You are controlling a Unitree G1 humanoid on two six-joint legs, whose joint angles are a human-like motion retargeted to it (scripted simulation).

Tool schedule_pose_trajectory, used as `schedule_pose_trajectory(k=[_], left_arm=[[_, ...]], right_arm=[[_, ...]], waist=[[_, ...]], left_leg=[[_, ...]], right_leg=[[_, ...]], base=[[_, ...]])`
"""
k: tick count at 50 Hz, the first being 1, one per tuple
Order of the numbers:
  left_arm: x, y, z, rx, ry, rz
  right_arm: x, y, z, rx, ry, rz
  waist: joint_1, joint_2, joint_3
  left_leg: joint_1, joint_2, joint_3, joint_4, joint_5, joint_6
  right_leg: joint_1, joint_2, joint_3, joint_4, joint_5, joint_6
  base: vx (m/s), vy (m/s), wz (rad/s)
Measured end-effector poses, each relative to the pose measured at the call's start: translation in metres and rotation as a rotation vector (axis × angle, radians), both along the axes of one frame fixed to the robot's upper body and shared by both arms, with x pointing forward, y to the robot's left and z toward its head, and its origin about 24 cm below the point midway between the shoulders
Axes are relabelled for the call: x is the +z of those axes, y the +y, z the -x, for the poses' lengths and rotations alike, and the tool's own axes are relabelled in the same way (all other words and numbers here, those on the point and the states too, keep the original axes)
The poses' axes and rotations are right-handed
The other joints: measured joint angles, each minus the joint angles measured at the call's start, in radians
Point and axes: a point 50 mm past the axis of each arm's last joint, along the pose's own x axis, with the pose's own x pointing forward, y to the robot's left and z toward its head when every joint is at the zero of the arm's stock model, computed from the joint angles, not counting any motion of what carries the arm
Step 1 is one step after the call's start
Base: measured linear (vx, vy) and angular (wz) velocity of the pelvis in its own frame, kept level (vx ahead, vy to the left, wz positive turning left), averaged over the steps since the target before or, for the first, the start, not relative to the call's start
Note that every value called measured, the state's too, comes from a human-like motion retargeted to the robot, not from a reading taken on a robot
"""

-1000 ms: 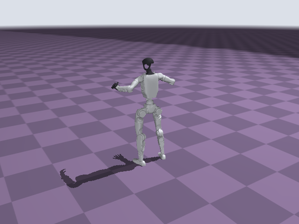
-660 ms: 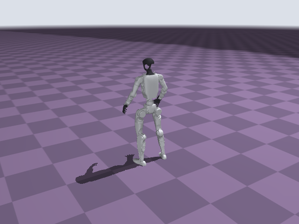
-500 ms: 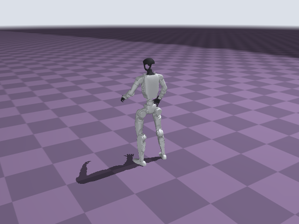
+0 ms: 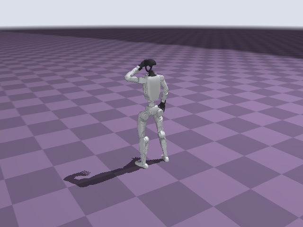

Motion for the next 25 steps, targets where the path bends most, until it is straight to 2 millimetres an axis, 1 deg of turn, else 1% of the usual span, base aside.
schedule_pose_trajectory(k=[2, 5, 6, 7, 8, 10, 13, 15, 17, 19, 22, 25], left_arm=[[0.003, 0.013, 0.002, 0.035, -0.045, 0.016], [0.006, 0.044, 0.003, 0.111, -0.096, 0.079], [0.008, 0.057, -0.001, 0.192, -0.157, 0.113], [0.008, 0.068, -0.003, 0.241, -0.180, 0.138], [0.005, 0.078, -0.002, 0.227, -0.123, 0.154], [0.002, 0.093, -0.007, 0.273, -0.082, 0.178], [0.002, 0.104, -0.017, 0.339, -0.036, 0.179], [0.002, 0.102, -0.023, 0.355, -0.010, 0.155], [0.003, 0.090, -0.027, 0.338, 0.003, 0.114], [0.004, 0.072, -0.029, 0.302, 0.002, 0.062], [0.002, 0.043, -0.024, 0.239, -0.034, -0.026], [-0.002, 0.025, -0.015, 0.191, -0.086, -0.099]], right_arm=[[0.001, -0.002, 0.001, -0.019, -0.016, 0.004], [0.004, -0.006, 0.000, -0.064, -0.063, 0.026], [0.005, -0.007, 0.001, -0.059, -0.079, 0.037], [0.006, -0.009, 0.002, -0.064, -0.093, 0.047], [0.007, -0.011, 0.002, -0.089, -0.103, 0.054], [0.007, -0.013, 0.007, -0.109, -0.106, 0.061], [0.006, -0.016, 0.017, -0.109, -0.074, 0.068], [0.004, -0.019, 0.024, -0.098, -0.040, 0.068], [0.003, -0.020, 0.030, -0.085, -0.005, 0.065], [0.001, -0.020, 0.034, -0.082, 0.018, 0.058], [-0.001, -0.016, 0.035, -0.087, 0.026, 0.043], [-0.002, -0.011, 0.030, -0.109, 0.002, 0.028]], waist=[[0.001, 0.001, -0.002], [0.011, 0.003, -0.003], [0.016, 0.003, -0.004], [0.022, 0.004, -0.005], [0.029, 0.006, -0.002], [0.043, 0.007, -0.005], [0.055, 0.014, -0.012], [0.056, 0.020, -0.018], [0.050, 0.023, -0.023], [0.043, 0.024, -0.028], [0.030, 0.018, -0.031], [0.018, 0.010, -0.030]], left_leg=[[0.003, 0.003, 0.012, 0.000, -0.003, 0.001], [0.009, 0.008, 0.039, 0.003, -0.011, 0.003], [0.011, 0.009, 0.050, 0.006, -0.015, 0.004], [0.013, 0.011, 0.060, 0.009, -0.018, 0.004], [0.016, 0.013, 0.069, 0.011, -0.022, 0.005], [0.019, 0.015, 0.083, 0.017, -0.028, 0.005], [0.021, 0.015, 0.088, 0.024, -0.034, 0.006], [0.021, 0.014, 0.081, 0.026, -0.035, 0.006], [0.019, 0.011, 0.066, 0.025, -0.034, 0.006], [0.017, 0.008, 0.049, 0.023, -0.029, 0.006], [0.013, 0.003, 0.025, 0.018, -0.023, 0.006], [0.011, 0.001, 0.015, 0.014, -0.018, 0.006]], right_leg=[[-0.006, 0.002, 0.012, 0.000, 0.001, 0.000], [-0.017, 0.006, 0.039, 0.001, 0.003, 0.002], [-0.021, 0.007, 0.050, 0.002, 0.004, 0.004], [-0.024, 0.008, 0.060, 0.002, 0.004, 0.005], [-0.027, 0.009, 0.069, 0.003, 0.004, 0.006], [-0.029, 0.010, 0.082, 0.003, 0.005, 0.009], [-0.028, 0.010, 0.088, 0.003, 0.004, 0.011], [-0.023, 0.008, 0.081, 0.003, 0.002, 0.011], [-0.015, 0.006, 0.066, 0.004, -0.002, 0.009], [-0.008, 0.003, 0.048, 0.005, -0.005, 0.008], [0.001, -0.001, 0.024, 0.007, -0.008, 0.005], [0.004, -0.003, 0.014, 0.009, -0.010, 0.003]], base=[[0.02, -0.01, -0.29], [0.03, -0.01, -0.46], [0.03, -0.01, -0.52], [0.03, -0.01, -0.51], [0.03, -0.01, -0.46], [0.03, -0.01, -0.35], [0.01, 0.00, -0.07], [0.01, 0.00, 0.12], [0.01, 0.01, 0.36], [0.01, 0.01, 0.44], [0.00, 0.01, 0.39], [0.00, 0.00, 0.15]])
